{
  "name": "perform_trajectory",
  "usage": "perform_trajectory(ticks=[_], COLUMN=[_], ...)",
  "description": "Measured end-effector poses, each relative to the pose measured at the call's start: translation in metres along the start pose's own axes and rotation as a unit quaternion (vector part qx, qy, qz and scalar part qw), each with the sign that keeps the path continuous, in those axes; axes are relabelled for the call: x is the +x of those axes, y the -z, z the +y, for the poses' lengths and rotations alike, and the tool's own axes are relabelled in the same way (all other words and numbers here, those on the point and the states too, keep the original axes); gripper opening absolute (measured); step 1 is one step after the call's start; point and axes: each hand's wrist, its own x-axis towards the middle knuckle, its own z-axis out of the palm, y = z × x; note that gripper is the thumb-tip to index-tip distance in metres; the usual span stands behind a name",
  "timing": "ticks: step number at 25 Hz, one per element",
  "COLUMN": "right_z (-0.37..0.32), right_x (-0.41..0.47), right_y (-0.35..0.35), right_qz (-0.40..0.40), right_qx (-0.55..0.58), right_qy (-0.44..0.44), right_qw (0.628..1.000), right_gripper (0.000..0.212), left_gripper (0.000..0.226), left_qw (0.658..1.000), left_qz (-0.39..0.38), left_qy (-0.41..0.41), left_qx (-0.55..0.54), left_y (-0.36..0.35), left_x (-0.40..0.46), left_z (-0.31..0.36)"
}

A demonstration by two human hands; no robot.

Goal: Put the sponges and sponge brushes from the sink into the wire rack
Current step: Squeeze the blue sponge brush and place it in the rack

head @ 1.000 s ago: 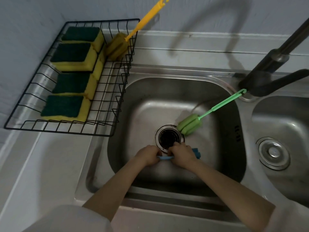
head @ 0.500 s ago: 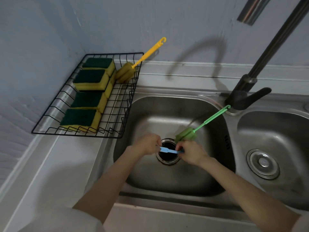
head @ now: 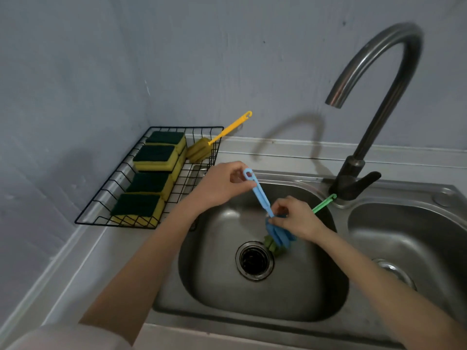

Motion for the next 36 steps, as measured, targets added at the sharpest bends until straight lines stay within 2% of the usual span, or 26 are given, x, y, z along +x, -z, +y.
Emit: perform_trajectory(ticks=[5,8,11,16,19,26,31,36], right_z=[-0.039,-0.058,-0.075,-0.098,-0.112,-0.129,-0.12,-0.094], right_x=[0.006,0.011,0.017,0.03,0.043,0.079,0.107,0.144], right_y=[0.026,0.042,0.049,0.058,0.074,0.09,0.074,0.053], right_qz=[0.052,0.085,0.086,0.105,0.134,0.161,0.134,0.116], right_qx=[0.12,0.169,0.213,0.303,0.374,0.445,0.437,0.44], right_qy=[0.039,0.057,0.062,0.049,0.055,0.057,0.04,-0.015], right_qw=[0.991,0.98,0.971,0.946,0.916,0.879,0.888,0.891], right_gripper=[0.009,0.028,0.026,0.013,0.017,0.008,0.008,0.009], left_gripper=[0.023,0.037,0.046,0.043,0.041,0.036,0.035,0.034], left_qw=[1.0,0.999,0.997,0.999,0.997,0.985,0.986,0.987], left_qz=[0.009,-0.022,-0.023,0.031,0.052,0.121,0.112,0.098], left_qy=[-0.007,0.006,0.016,0.004,-0.007,0.02,0.046,0.082], left_qx=[-0.02,-0.037,-0.069,-0.009,0.055,0.124,0.115,0.102], left_y=[0.003,0.001,0.003,0.024,0.042,0.084,0.08,0.065], left_x=[-0.007,-0.014,-0.019,-0.02,-0.019,0.013,0.048,0.078], left_z=[0.002,-0.006,-0.008,-0.013,-0.024,-0.053,-0.083,-0.117])
